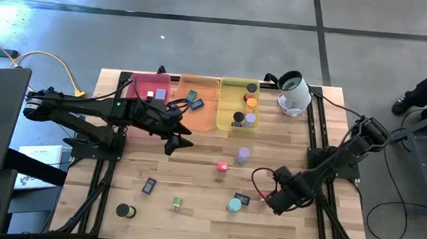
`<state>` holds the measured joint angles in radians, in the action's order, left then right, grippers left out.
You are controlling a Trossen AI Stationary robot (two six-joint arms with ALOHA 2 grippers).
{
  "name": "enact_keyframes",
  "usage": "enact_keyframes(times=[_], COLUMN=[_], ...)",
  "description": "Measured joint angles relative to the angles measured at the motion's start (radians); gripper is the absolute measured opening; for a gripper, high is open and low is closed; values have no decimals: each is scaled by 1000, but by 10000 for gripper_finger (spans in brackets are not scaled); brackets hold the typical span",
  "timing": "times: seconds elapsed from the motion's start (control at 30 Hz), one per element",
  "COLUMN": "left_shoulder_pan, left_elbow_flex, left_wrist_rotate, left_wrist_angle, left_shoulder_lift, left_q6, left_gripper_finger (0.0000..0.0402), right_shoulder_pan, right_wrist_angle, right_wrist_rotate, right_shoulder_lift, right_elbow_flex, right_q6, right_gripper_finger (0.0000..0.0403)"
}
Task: Pick & Place Office items
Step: Put the bottom pink charger adapter into the red bin
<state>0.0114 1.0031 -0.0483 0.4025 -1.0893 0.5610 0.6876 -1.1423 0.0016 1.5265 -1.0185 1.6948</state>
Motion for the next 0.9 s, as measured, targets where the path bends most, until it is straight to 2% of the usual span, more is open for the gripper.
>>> enact_keyframes(times=[0.17,0.33,0.9], left_shoulder_pan=[0,0,0], left_elbow_flex=[0,0,0], left_wrist_rotate=[0,0,0], left_wrist_angle=[0,0,-1], left_shoulder_lift=[0,0,0], left_q6=[0,0,0], left_gripper_finger=[268,268,268], right_shoulder_pan=[0,-9,-35], right_wrist_angle=[73,93,389], right_wrist_rotate=[59,48,62], right_shoulder_lift=[0,0,1], right_elbow_flex=[61,93,282], right_q6=[7,11,2], right_gripper_finger=[329,329,329])
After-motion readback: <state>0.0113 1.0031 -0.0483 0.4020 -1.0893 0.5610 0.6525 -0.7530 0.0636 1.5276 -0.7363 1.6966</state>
